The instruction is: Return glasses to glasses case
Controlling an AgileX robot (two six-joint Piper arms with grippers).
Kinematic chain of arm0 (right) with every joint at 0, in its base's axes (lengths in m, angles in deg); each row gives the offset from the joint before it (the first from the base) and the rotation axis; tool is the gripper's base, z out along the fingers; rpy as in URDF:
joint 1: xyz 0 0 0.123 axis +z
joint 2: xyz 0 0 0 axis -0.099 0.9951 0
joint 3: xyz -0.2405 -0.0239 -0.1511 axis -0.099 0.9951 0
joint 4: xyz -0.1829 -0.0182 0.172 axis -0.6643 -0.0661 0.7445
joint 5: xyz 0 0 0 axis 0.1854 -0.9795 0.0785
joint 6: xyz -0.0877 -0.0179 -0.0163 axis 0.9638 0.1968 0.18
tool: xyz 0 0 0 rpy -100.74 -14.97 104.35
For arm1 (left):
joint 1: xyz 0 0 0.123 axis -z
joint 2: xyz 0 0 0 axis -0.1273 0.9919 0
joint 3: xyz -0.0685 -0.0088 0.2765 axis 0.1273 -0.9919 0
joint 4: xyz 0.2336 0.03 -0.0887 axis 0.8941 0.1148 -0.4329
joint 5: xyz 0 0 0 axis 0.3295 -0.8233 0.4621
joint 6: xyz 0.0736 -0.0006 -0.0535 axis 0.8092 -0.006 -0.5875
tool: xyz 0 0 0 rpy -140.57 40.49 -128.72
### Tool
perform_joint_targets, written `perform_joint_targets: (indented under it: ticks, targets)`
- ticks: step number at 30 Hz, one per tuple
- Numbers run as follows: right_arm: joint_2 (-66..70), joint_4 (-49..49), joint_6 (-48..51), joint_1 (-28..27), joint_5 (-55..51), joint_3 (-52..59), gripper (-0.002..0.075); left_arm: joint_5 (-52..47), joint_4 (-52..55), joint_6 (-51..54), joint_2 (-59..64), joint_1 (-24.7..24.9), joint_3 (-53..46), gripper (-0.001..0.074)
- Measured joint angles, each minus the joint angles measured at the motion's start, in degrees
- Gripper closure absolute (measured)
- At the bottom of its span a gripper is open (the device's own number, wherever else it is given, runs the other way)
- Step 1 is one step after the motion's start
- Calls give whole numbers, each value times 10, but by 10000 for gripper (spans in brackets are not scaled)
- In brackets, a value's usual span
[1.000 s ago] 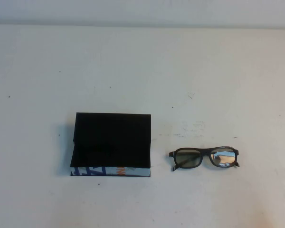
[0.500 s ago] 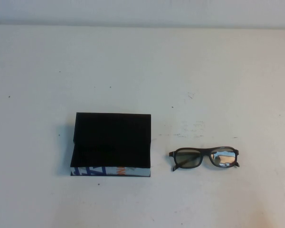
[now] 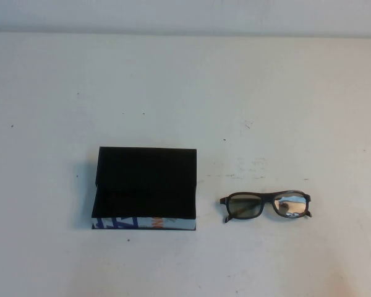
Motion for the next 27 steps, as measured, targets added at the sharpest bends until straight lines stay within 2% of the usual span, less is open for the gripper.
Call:
perform_joint_targets:
  ticks: [10, 14, 19, 23, 27]
  targets:
    - [0, 18, 0, 0, 1, 0, 737, 0, 0, 0, 0, 0, 0, 738]
    - [0, 137, 0, 0, 22, 0, 737, 0, 0, 0, 0, 0, 0, 738]
    - [0, 328, 0, 0, 102, 0, 737, 0, 0, 0, 0, 0, 0, 738]
    - [0, 393, 0, 0, 149, 0, 737, 0, 0, 0, 0, 0, 0, 738]
    - [0, 449, 0, 0, 132, 0, 737, 0, 0, 0, 0, 0, 0, 738]
